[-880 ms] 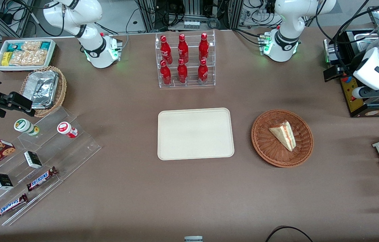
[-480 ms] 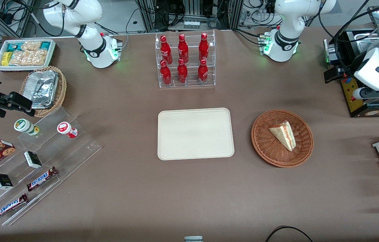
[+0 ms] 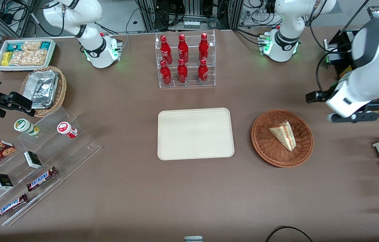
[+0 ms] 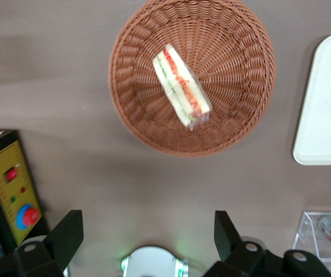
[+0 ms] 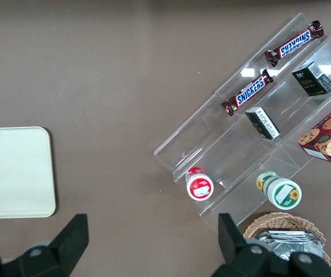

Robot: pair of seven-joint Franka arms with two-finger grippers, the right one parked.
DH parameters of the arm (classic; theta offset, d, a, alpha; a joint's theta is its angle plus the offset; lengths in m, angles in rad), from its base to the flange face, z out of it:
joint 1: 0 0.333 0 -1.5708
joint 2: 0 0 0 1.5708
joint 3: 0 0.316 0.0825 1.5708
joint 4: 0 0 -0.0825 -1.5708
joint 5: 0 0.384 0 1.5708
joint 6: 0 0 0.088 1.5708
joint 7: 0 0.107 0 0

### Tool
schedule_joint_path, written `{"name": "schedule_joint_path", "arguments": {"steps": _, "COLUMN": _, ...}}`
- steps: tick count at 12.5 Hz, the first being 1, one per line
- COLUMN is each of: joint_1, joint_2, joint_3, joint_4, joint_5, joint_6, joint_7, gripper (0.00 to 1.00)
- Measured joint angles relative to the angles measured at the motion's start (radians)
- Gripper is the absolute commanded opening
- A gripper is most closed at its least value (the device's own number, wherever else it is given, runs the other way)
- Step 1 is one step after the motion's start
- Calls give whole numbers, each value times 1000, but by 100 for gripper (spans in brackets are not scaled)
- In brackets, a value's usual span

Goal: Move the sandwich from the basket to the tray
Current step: 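Move the left gripper down over the wrapped sandwich in the wicker basket, then close the left gripper on the wrapped sandwich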

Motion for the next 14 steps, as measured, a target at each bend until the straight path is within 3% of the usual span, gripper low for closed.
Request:
{"name": "schedule_joint_path", "arguments": {"steps": 8, "joint_1": -16, "joint_2": 3, "joint_3": 2, "joint_4": -410, "joint_5": -1, "joint_6": 587, "joint_7": -61, "gripper": 100}}
{"name": "schedule_joint_path", "arguments": {"steps": 14, "joint_1": -66, "joint_2": 34, "joint_3": 0, "joint_4": -462, "joint_5": -3, "joint_6": 720, "joint_7": -548, "gripper": 100}}
